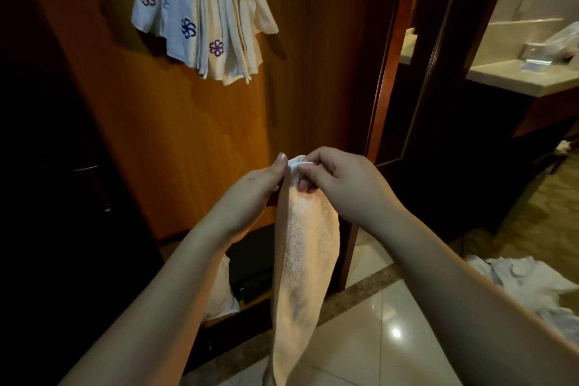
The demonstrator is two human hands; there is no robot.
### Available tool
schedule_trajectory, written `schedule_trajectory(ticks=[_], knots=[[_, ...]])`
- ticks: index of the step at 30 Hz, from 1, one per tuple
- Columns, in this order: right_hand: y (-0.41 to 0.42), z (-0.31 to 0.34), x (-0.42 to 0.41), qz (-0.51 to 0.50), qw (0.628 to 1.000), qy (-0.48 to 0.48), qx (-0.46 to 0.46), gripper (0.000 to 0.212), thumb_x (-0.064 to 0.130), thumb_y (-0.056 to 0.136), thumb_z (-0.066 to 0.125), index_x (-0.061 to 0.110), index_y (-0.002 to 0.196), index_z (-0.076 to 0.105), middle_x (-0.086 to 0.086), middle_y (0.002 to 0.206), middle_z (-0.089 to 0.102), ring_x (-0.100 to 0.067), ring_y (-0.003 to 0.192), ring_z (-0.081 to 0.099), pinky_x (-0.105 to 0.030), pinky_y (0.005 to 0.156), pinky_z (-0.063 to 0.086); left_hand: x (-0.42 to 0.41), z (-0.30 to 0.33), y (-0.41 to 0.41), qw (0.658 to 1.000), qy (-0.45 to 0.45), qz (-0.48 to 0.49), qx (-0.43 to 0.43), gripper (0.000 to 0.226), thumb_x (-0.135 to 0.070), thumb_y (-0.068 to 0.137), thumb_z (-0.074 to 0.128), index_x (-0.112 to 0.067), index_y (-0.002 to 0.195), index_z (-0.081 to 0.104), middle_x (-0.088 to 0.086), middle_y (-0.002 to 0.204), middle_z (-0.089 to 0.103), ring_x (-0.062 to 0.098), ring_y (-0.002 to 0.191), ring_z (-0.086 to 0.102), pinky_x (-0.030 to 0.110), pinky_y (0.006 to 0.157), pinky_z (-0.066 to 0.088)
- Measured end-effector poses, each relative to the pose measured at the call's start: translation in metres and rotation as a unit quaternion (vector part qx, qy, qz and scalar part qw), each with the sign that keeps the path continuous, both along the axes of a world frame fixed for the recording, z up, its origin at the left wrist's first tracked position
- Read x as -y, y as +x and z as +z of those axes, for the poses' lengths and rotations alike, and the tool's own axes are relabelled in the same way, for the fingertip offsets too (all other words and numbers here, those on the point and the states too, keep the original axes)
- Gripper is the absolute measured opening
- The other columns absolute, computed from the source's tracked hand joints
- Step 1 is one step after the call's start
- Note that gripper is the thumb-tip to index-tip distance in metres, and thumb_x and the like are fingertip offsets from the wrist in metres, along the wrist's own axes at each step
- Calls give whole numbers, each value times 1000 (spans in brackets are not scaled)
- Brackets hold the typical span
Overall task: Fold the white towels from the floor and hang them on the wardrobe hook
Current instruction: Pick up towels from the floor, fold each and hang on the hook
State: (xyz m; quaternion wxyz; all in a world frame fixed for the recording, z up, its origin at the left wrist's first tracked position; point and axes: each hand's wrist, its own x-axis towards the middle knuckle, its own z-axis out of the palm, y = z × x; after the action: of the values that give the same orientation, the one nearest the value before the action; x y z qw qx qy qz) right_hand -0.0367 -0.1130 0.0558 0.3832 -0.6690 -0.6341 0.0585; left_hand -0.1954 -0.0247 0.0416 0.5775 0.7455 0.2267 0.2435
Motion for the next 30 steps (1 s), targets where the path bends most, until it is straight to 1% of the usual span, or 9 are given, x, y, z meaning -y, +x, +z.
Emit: schedule_trajectory(ticks=[3, 5, 9, 11, 17, 20, 23, 27, 30], knots=[[-4, -2, -1, -9, 1000, 8, -8, 15, 39, 103, 52, 36, 104, 67, 19, 78, 70, 10, 81, 63, -8, 66, 43, 2, -3, -1, 1000, 19, 3, -14, 64, -102, 54, 42, -59, 90, 72, -23, 103, 73, -4, 102, 66, 25, 90, 45], [-7, -2, -2, -10, 1000, 9, -5, 14, 40, 102, 53, 37, 102, 66, 20, 77, 68, 12, 82, 61, -7, 64, 43, 4, -5, -2, 997, 71, 10, -36, 58, -101, 56, 42, -63, 90, 68, -28, 100, 71, -8, 99, 64, 23, 85, 46], [-10, -4, -2, -12, 1000, 1, 10, 16, 40, 102, 52, 37, 104, 67, 19, 79, 68, 11, 84, 60, -8, 61, 42, 1, -7, -5, 993, 89, 18, -72, 18, -51, 90, 65, -46, 106, 68, -22, 98, 72, -5, 93, 66, 25, 81, 46], [-13, -5, -3, -8, 1000, -4, 25, 16, 40, 103, 52, 35, 106, 67, 17, 81, 69, 8, 82, 62, -10, 64, 44, -2, -8, -7, 992, 94, 17, -79, 14, -31, 94, 66, -41, 103, 70, -16, 95, 73, 0, 91, 68, 28, 82, 47], [-16, -9, -5, -3, 996, -32, 78, 19, 41, 102, 51, 33, 106, 67, 13, 85, 67, 7, 79, 58, -11, 64, 39, -2, -15, -12, 987, 117, 27, -107, 14, -41, 98, 57, -44, 97, 71, -15, 94, 72, 0, 86, 67, 33, 81, 52], [-11, -7, -8, 32, 993, -91, 66, 16, 45, 102, 48, 40, 96, 61, 12, 73, 68, 5, 72, 63, -12, 57, 37, -2, -19, -13, 984, 137, 36, -106, 22, -40, 100, 53, -45, 87, 70, -18, 78, 70, -4, 70, 62, 27, 65, 44], [7, -10, -9, 85, 974, -206, 37, 19, 50, 101, 48, 38, 91, 59, 18, 72, 70, 2, 61, 67, -13, 51, 47, -6, -25, -19, 992, 87, 10, -86, 21, -43, 100, 52, -42, 101, 73, -10, 97, 75, 4, 91, 69, 34, 81, 52], [43, -40, -8, 67, 920, -377, 84, 16, 47, 96, 62, 31, 96, 64, 13, 78, 75, -2, 68, 71, -30, 67, 55, -24, -29, -36, 999, 5, 28, -28, 22, -42, 93, 62, -29, 101, 77, 2, 105, 76, 18, 99, 73, 34, 85, 50], [59, -64, -8, 23, 919, -380, 108, 20, 49, 96, 60, 31, 102, 65, 11, 87, 71, -4, 80, 68, -32, 79, 57, -38, -31, -47, 997, 35, 45, -44, 24, -45, 89, 62, -29, 99, 78, 1, 102, 77, 19, 97, 73, 41, 88, 51]])
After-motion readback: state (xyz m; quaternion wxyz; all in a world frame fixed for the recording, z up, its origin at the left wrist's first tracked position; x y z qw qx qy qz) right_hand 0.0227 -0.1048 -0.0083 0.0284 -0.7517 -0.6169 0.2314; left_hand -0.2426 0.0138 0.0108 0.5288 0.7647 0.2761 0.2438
